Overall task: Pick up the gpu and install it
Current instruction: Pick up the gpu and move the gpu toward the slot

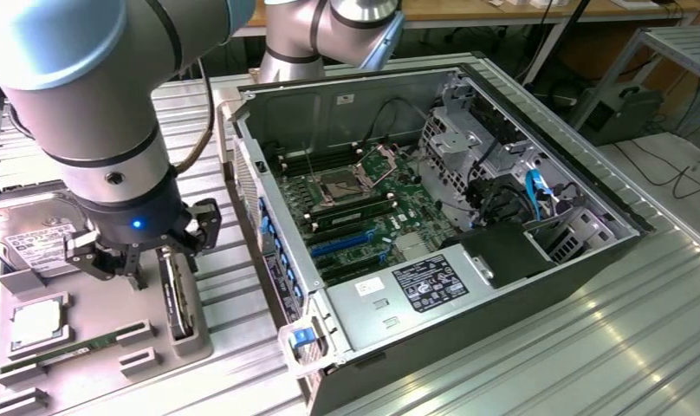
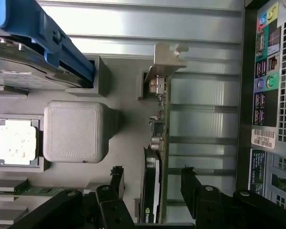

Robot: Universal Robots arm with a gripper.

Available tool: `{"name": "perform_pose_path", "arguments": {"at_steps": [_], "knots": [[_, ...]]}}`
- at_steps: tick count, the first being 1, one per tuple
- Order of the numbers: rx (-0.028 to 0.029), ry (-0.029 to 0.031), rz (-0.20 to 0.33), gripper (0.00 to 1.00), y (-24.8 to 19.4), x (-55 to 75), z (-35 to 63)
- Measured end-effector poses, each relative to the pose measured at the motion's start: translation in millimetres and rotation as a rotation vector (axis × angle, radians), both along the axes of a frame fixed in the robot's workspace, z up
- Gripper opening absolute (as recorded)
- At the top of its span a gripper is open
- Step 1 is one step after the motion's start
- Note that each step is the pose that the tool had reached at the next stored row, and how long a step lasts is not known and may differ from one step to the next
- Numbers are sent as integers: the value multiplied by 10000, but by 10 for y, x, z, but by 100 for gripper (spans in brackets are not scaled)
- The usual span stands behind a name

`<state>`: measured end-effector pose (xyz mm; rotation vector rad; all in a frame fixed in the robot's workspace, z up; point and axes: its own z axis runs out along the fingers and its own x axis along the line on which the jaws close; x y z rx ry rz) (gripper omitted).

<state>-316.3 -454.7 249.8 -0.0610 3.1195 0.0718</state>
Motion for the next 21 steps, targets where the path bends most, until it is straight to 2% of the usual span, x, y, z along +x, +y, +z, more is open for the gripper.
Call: {"name": "perform_pose_path", "arguments": {"at_steps": [3, 4, 10, 17, 21], "knots": [[-10, -1, -1, 60, -60, 0, -56], [-8, -3, -1, 60, -66, 0, -80], [-11, 0, -1, 60, -80, 0, -181], [-11, -2, -2, 60, -90, 0, -248], [-14, 1, -12, 60, -88, 0, -253]]}}
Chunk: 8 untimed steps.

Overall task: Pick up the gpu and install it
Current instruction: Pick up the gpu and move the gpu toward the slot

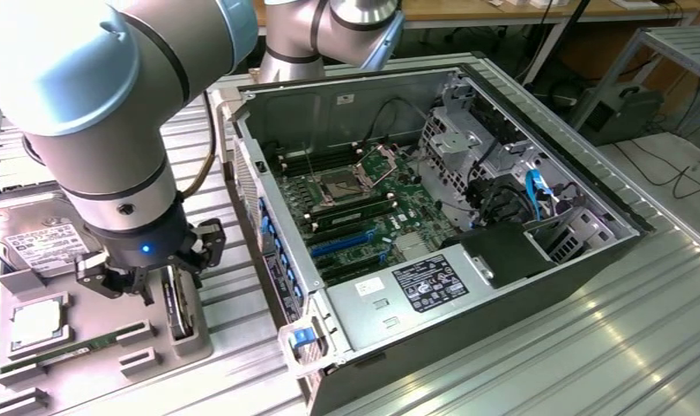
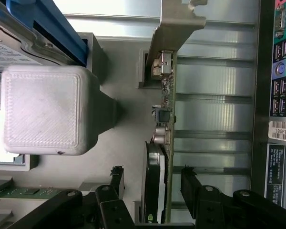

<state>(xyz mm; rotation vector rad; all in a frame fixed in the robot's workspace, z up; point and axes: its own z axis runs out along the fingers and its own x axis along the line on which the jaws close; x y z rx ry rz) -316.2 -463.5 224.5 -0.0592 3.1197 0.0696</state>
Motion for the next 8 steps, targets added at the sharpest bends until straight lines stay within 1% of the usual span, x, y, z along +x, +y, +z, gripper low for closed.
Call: {"name": "perform_pose_path", "arguments": {"at_steps": [2, 6, 8], "knots": [[1, -2, -55, 60, 1, 1, -3], [1, -2, -345, 60, 4, 13, -6], [-7, -2, -347, 60, 4, 13, -5]]}}
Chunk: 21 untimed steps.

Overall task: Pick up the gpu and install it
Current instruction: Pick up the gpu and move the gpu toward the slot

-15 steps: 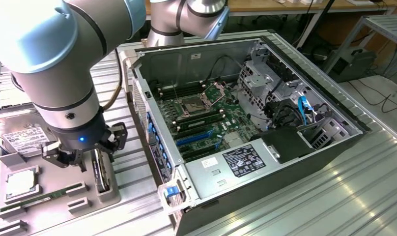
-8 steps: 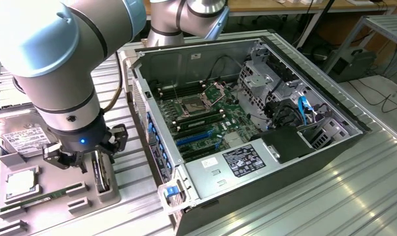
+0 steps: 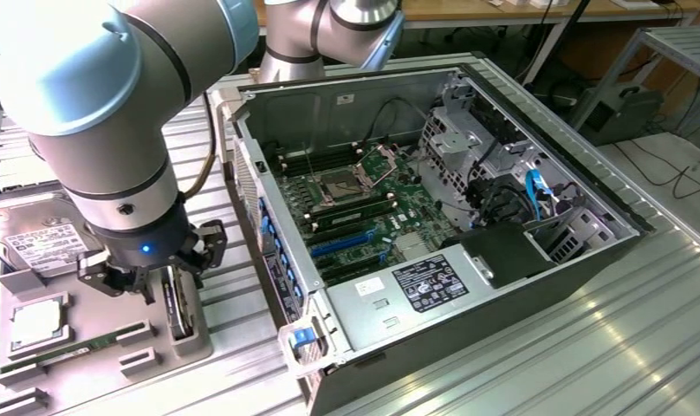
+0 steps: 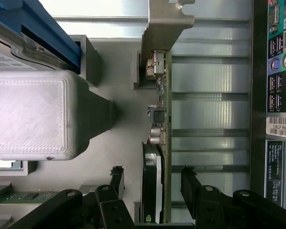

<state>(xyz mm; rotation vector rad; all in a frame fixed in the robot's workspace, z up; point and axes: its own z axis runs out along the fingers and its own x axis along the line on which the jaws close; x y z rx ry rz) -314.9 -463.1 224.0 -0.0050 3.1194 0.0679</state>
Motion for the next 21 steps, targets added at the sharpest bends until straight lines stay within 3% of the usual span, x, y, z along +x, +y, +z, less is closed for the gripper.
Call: {"name": "perform_pose_path", "arguments": {"at_steps": [6, 8, 10, 11, 14, 15, 19, 21], "knots": [[-23, -2, -37, 60, 32, 0, -5], [-26, -1, -41, 39, 32, 0, -10], [-26, -1, -41, 39, 32, 0, -10], [-26, -1, -40, 28, 32, 0, -10], [-26, -1, -40, 28, 32, 0, -10], [-25, -1, -41, 28, 32, 0, 38], [-7, -1, -41, 28, 32, 0, 553], [9, -1, -41, 28, 32, 0, 652]]}}
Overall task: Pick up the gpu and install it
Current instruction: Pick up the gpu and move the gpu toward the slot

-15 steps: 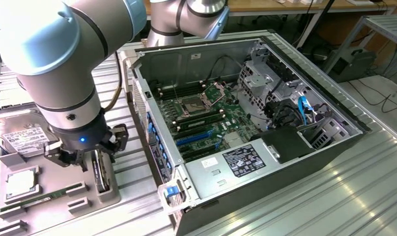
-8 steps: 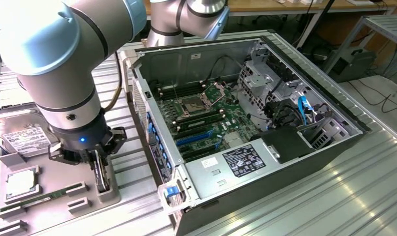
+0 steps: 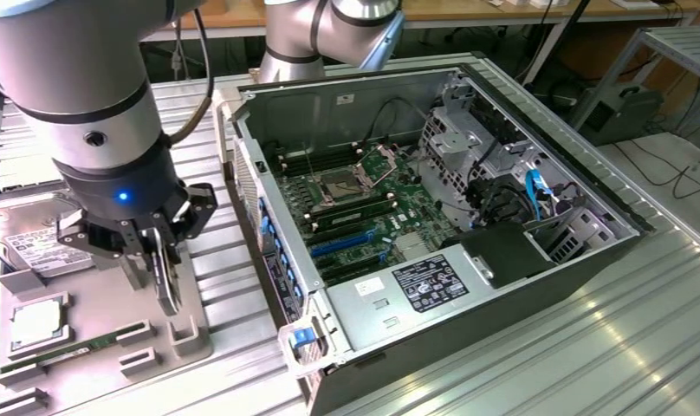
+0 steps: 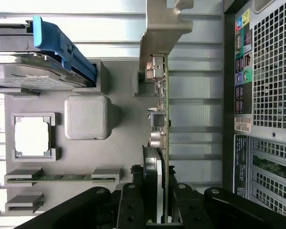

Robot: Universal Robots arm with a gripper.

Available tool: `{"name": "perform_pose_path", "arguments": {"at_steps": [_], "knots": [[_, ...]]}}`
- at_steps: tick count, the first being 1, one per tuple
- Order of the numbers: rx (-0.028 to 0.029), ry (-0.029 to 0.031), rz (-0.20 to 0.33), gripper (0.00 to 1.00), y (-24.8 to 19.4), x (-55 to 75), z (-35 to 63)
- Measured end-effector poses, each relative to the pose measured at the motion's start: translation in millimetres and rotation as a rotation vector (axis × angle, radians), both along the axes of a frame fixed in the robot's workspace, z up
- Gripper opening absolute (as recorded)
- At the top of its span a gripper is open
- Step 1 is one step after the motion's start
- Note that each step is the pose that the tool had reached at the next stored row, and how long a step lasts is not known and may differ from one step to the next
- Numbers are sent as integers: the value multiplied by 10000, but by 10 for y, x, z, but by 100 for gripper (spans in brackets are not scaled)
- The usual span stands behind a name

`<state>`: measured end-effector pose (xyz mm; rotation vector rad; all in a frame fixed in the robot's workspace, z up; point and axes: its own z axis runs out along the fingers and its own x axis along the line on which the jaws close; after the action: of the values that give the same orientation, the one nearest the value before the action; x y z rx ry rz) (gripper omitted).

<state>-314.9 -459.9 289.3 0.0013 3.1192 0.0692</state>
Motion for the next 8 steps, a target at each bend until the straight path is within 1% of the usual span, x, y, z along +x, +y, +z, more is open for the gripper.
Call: {"name": "perform_pose_path", "arguments": {"at_steps": [8], "knots": [[3, 0, 0, 28, 0, 0, 105]]}}
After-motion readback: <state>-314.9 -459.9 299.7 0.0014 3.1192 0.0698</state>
